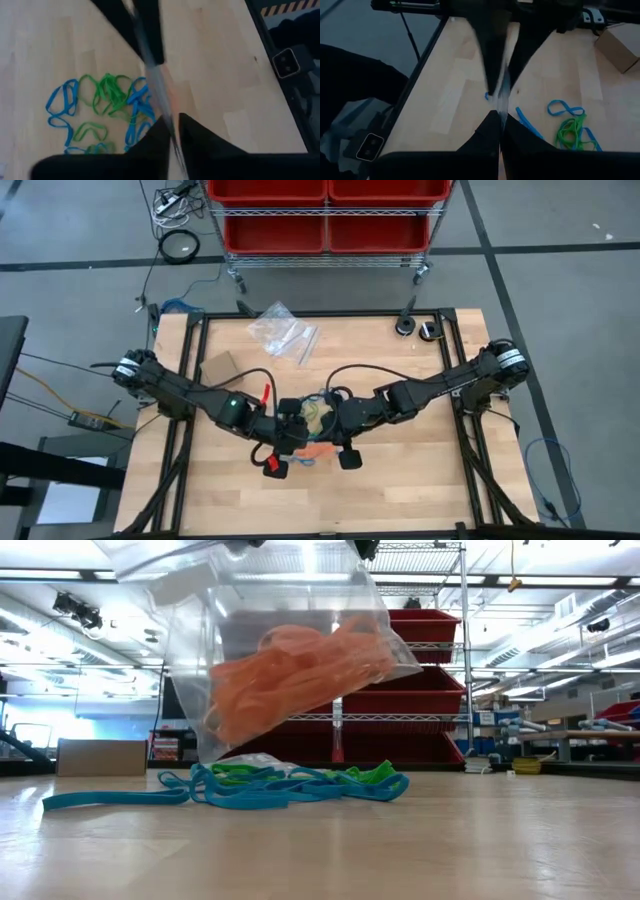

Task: Sort rubber bands
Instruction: Close the transparent zip bag

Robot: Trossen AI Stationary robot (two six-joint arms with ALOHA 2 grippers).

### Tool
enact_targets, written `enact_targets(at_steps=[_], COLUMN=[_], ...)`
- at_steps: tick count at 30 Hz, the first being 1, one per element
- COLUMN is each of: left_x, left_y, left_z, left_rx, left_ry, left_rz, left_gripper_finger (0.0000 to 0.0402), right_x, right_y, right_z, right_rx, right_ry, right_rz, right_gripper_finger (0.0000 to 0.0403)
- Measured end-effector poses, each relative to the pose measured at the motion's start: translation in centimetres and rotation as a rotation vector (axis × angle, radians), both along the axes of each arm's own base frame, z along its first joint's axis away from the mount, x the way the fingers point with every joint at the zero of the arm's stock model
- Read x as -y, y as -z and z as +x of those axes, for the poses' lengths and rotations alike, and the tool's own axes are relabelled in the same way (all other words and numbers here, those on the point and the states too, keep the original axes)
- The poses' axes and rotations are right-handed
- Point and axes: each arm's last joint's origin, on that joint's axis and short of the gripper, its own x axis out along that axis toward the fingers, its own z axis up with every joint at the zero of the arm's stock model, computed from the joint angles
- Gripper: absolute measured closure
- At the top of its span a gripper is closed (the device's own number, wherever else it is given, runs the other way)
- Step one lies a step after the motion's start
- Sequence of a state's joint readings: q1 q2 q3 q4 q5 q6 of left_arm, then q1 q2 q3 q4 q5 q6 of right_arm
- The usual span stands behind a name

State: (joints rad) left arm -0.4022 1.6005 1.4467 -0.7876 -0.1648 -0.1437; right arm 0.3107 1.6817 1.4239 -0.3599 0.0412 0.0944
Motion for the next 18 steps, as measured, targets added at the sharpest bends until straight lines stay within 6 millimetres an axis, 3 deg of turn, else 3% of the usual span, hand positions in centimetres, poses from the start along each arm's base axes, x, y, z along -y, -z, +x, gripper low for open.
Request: enact_targets(at_steps=[3,5,10,18], left_x=[0.0,0.0,-0.1,-0.3], left_y=[0.0,0.0,0.0,1.1], left_z=[0.0,0.0,0.0,-0.3], left_rx=[0.001,0.003,0.003,-0.040], left_ry=[-0.001,-0.004,-0.006,-0.040], left_rz=[-0.004,0.003,0.017,0.043], left_gripper_finger=[0.0311,0.0311,0.0386,0.0398], right_x=[0.0,0.0,0.0,0.0], right_y=[0.0,0.0,0.0,-0.1], right_z=[0.0,0.0,0.0,0.0], right_rx=[0.000,0.000,0.006,0.014], right_ry=[0.000,0.000,0.007,0.027], right_rz=[-0.001,-0.001,-0.004,-0.030], right_gripper_finger=[0.0403,0.0403,0.0403,0.0403])
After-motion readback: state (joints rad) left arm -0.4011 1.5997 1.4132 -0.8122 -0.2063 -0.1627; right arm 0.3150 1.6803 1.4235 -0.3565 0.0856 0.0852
